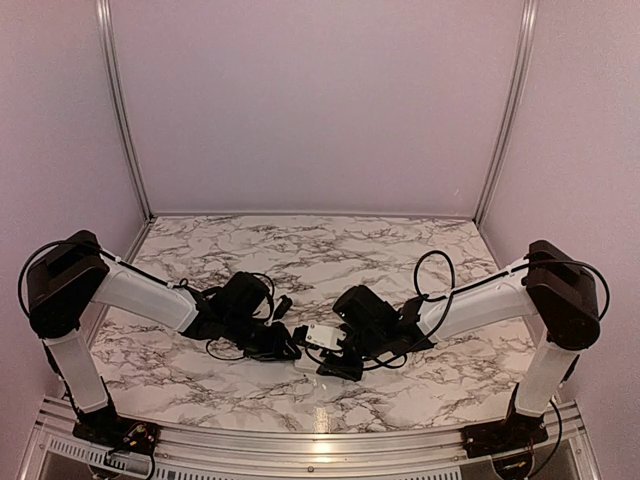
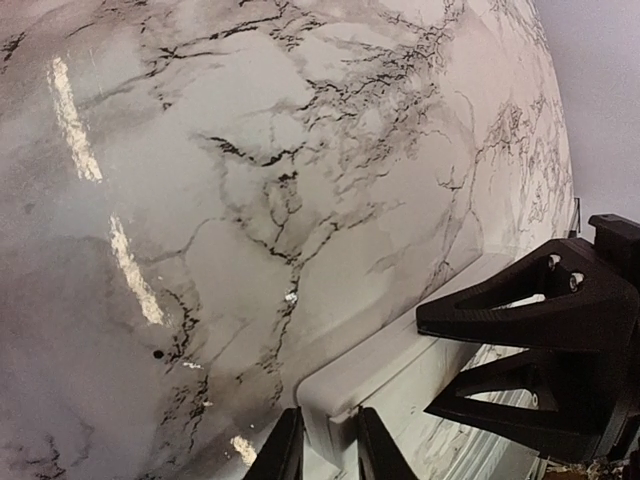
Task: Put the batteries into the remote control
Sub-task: Load the battery cover onto the remote control without the battery cover.
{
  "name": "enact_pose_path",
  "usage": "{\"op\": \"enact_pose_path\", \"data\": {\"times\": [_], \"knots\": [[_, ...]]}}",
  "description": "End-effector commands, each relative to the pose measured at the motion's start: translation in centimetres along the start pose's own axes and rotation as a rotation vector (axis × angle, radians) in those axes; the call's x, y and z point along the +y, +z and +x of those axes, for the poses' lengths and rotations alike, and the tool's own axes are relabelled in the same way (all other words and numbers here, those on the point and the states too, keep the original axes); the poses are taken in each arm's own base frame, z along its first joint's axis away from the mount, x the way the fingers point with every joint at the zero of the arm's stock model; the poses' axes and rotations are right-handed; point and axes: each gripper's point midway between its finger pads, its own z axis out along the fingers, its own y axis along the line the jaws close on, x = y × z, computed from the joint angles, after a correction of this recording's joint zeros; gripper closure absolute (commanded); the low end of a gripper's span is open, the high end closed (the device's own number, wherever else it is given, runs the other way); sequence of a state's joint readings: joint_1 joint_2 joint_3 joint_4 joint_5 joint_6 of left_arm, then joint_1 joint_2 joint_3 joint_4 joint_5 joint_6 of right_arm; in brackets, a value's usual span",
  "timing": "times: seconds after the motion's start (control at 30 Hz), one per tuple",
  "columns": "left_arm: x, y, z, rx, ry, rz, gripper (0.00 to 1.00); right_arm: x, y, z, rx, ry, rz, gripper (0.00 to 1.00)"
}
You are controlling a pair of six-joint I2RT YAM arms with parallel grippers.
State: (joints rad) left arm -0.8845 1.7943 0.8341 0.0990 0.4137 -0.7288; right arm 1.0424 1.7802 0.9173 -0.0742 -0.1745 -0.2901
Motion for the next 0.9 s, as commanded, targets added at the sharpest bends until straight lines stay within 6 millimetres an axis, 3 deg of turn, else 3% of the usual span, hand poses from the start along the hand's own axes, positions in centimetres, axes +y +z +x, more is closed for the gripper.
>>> {"op": "enact_pose_path", "data": {"times": [0.0,0.2,0.43,0.67,0.87], "knots": [[3.8,0.0,2.1,0.06,-0.033,-0.144,0.79,1.0,0.7,1.6,0.038,-0.012,-0.035,0.84],[4.0,0.0,2.6,0.079,-0.016,-0.144,0.86,1.1,1.1,1.9,0.047,-0.01,-0.046,0.85],[2.1,1.3,4.3,0.152,0.034,-0.088,0.99,1.2,1.5,1.8,0.05,-0.008,-0.057,0.9],[2.3,2.7,5.7,0.192,-0.006,-0.052,1.0,1.2,1.6,1.7,0.043,-0.011,-0.056,0.93],[1.6,2.5,5.9,0.195,0.011,-0.03,1.0,1.1,1.4,1.5,0.037,-0.017,-0.055,0.92]]}}
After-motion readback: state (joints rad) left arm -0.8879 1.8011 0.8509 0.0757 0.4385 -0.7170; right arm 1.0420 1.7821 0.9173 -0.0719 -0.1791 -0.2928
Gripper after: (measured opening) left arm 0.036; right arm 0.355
